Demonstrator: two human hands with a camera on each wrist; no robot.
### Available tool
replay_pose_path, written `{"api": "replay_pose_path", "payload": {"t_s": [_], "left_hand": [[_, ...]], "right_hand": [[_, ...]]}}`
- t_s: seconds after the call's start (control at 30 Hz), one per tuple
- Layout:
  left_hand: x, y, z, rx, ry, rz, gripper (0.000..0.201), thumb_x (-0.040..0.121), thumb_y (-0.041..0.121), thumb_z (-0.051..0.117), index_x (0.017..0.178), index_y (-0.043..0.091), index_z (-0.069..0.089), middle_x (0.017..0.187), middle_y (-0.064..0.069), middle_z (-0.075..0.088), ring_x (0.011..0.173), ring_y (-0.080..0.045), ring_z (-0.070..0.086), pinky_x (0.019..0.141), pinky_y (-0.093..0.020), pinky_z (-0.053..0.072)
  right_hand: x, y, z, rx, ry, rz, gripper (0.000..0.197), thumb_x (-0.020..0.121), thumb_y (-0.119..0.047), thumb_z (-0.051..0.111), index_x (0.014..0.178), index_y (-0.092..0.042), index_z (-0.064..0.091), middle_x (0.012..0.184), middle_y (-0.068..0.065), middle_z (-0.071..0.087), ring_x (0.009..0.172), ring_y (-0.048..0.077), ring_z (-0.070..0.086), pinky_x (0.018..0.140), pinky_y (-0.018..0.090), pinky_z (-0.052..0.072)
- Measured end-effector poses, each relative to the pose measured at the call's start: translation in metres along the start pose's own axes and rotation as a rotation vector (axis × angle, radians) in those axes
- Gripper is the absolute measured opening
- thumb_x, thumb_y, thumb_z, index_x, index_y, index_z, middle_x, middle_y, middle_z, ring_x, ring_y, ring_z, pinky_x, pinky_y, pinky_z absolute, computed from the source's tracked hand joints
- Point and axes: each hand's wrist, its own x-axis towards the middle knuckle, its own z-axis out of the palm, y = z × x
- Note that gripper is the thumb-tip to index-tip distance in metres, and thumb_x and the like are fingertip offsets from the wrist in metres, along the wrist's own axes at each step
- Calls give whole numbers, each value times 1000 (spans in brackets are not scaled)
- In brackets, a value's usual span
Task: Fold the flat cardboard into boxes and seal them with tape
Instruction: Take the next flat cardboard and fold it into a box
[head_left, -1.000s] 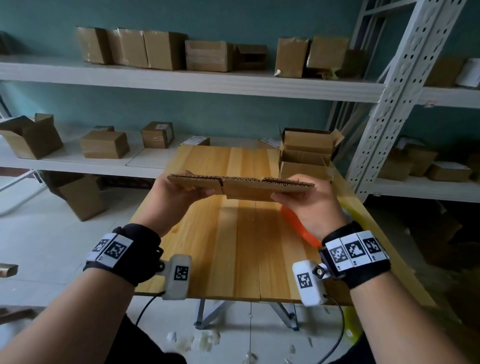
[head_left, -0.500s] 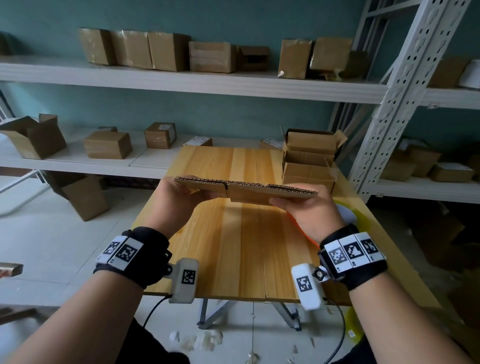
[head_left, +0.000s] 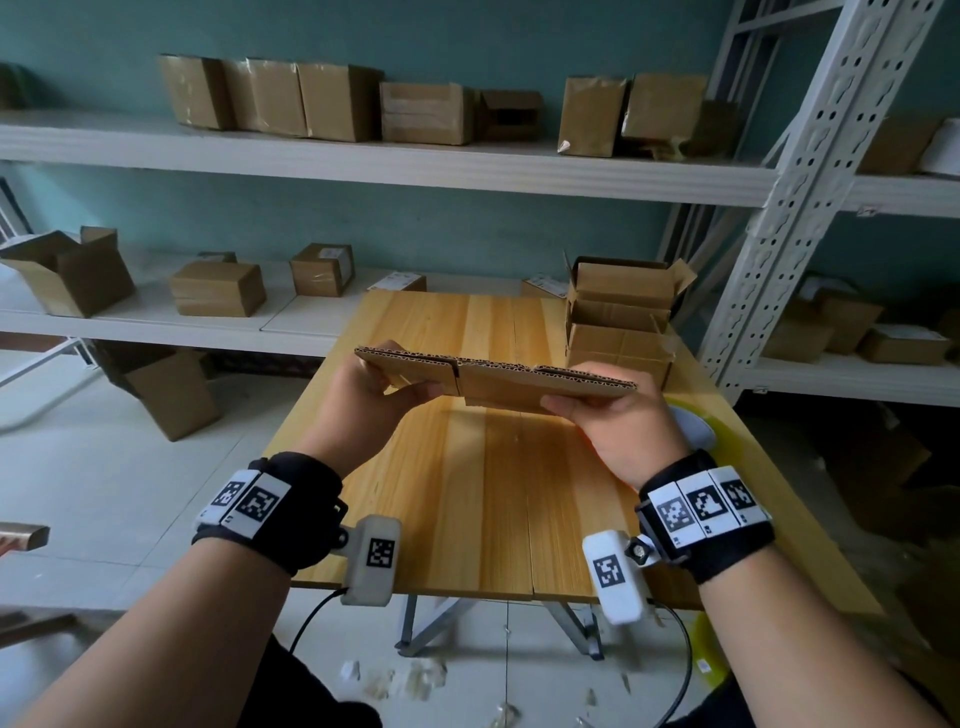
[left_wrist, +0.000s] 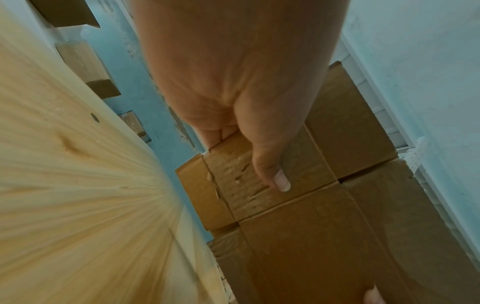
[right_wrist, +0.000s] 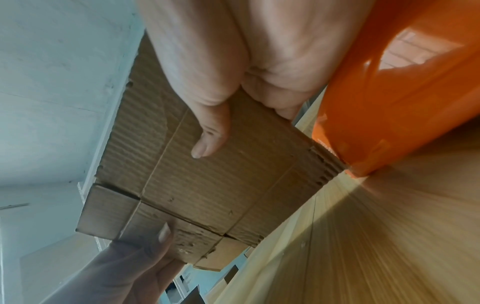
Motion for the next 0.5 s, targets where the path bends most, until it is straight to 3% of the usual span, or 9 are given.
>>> {"api": "replay_pose_path", "payload": {"t_s": [0.13,0.23,0.27,0.37,0.43,0.5], "left_hand": [[-2,5,0,4,-5,-38,29,80,21,92,101,16,72,95,5,79,91,-8,72,80,-27,57],[-4,10,0,6,-20,-38,39,74,23,96,101,14,71,93,5,78,82,0,70,66,-17,53],[-5,11,0,-2,-26,-32,43,70,26,97,102,13,71,94,4,78,84,0,71,68,-16,55],[-5,12,-1,-29,-51,-3,56,62,32,99,108,14,72,102,3,80,102,-5,74,89,-22,59],[-5,12,-1,-13,-89,21,68,62,33,100,121,14,72,112,5,79,112,-5,72,97,-23,58],[-5,11,-1,22,-114,36,82,61,35,101,133,15,68,122,7,76,119,-3,69,101,-21,56]], "right_hand": [[-1,-3,1,2,-19,-35,19,88,-9,82,98,-24,77,93,-10,78,93,0,71,87,11,50],[-1,-3,2,-9,-22,-50,24,87,-9,82,98,-29,74,93,-10,77,93,-1,70,87,11,50],[-1,-3,1,-8,-19,-46,24,87,-10,83,98,-29,74,94,-10,77,94,0,71,88,13,51],[0,-1,1,-2,-8,-35,25,85,-11,85,102,-26,74,97,-9,77,98,5,71,90,17,52],[0,-2,2,-13,-7,-37,31,84,-10,86,103,-29,71,99,-12,76,97,-1,69,88,12,49],[0,-1,4,-54,-12,-19,32,83,-12,87,107,-27,69,104,-12,74,100,-3,67,90,13,49]]}}
